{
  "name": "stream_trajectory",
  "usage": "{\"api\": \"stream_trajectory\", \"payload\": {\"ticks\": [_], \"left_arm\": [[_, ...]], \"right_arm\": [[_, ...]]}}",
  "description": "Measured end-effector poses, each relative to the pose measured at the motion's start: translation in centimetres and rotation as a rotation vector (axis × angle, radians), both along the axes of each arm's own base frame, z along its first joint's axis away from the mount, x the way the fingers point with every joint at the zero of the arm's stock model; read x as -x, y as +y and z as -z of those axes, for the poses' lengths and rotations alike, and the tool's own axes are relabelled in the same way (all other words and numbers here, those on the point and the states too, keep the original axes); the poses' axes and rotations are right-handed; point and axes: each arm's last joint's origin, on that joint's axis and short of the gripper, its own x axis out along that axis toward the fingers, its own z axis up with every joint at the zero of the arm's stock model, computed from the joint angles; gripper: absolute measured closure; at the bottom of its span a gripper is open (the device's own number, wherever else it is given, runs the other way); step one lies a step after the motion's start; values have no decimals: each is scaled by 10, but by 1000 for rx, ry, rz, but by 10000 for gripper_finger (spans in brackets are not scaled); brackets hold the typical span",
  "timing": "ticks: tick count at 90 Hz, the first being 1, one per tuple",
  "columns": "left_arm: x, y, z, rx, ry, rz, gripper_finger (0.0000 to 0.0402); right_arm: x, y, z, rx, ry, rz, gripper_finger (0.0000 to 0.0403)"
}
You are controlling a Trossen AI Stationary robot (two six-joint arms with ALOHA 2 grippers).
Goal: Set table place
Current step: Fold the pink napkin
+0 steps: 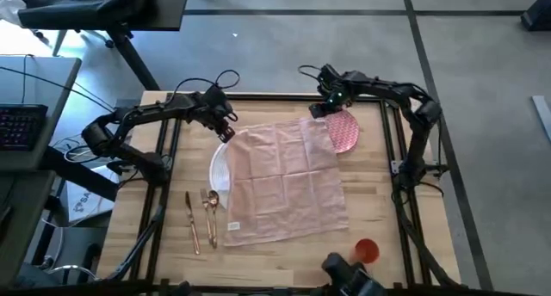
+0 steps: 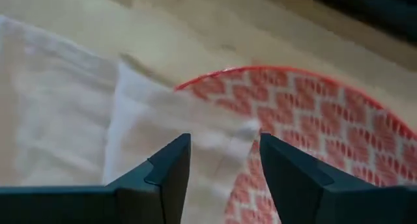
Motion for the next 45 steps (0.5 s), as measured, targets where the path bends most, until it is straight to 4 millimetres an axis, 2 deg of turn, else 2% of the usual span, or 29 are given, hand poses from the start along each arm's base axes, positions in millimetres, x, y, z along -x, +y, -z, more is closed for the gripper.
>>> {"api": "stream_trajectory", "payload": {"ticks": [23, 45], "left_arm": [[0, 0, 0, -2, -2, -1, 401], [-1, 2, -1, -17, -17, -2, 401]], "right_arm": [[3, 3, 10, -5, 57, -19, 264], [1, 0, 9, 23, 45, -6, 270]]}}
